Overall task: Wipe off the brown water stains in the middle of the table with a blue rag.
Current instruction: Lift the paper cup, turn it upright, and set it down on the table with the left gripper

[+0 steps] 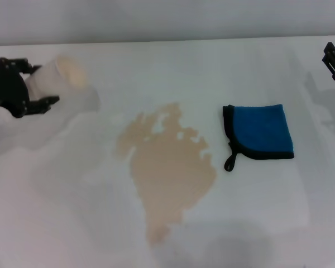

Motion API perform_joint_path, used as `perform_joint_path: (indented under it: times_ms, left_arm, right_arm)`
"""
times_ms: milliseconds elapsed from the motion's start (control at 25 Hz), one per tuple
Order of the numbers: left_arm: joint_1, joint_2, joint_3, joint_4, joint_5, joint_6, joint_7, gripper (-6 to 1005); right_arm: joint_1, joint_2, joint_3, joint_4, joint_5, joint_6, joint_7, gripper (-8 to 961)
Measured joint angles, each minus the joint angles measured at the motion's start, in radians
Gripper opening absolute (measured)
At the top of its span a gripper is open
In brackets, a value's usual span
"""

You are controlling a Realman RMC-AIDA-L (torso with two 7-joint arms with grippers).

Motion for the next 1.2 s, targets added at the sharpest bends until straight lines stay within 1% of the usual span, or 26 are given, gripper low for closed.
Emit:
perform_joint_path:
  times_ms: [40,160,240,360,400,560,600,640,680,720,880,1080,1200]
  left_arm:
    - [0.011,-0.002,-0.001,-0.002,-0.033,-0.001,0.002,683]
    - [0.067,-0.03,-0.001,-0.014,-0.163,0.008,0.022,683]
    - [0.093,-0.039,0.0,-0.047,-0.258,0.014,0.059,683]
    - [0.117,-0.04,0.004,-0.166,-0.449,0.014,0.132,683]
    - [0.123,-0.039,0.002,-0.224,-0.516,0.014,0.168,683]
    - [0.149,-0.04,-0.001,-0.362,-0.696,0.015,0.294,682]
    - [0.159,-0.041,-0.001,-0.417,-0.772,0.013,0.332,682]
    - [0.159,-0.041,-0.001,-0.417,-0.772,0.013,0.332,682]
    - [0.162,-0.042,-0.001,-0.437,-0.799,0.012,0.344,682]
    - [0.166,-0.042,-0.001,-0.494,-0.871,0.011,0.373,682]
    - [0.168,-0.044,-0.001,-0.609,-1.005,0.014,0.421,683]
    - [0.167,-0.049,0.0,-0.702,-1.099,0.033,0.485,683]
    - [0.163,-0.052,0.0,-0.739,-1.148,0.074,0.518,683]
  right_arm:
    - [0.0,0.0,0.0,0.0,0.0,0.0,0.0,791]
    - [0.001,-0.001,0.0,0.0,0.0,-0.001,0.0,791]
    - [0.002,-0.002,0.0,-0.002,0.0,0.0,0.0,791]
    - [0.001,-0.003,0.0,-0.01,0.0,0.003,0.0,791]
    - [0.0,-0.003,0.0,-0.013,0.0,0.004,0.0,791]
    - [-0.001,-0.004,0.0,-0.021,0.0,0.006,0.0,791]
    - [-0.001,-0.004,0.0,-0.023,0.0,0.006,0.0,791]
    - [-0.001,-0.004,0.0,-0.025,0.0,0.006,0.0,791]
    - [-0.001,-0.004,0.0,-0.026,0.0,0.006,0.0,791]
    - [-0.001,-0.004,0.0,-0.026,0.0,0.007,0.0,791]
    - [0.0,-0.005,0.0,-0.029,0.0,0.007,0.0,790]
    - [0.001,-0.005,0.0,-0.03,0.0,0.007,0.0,790]
    - [0.0,-0.005,0.0,-0.034,0.0,0.007,0.0,790]
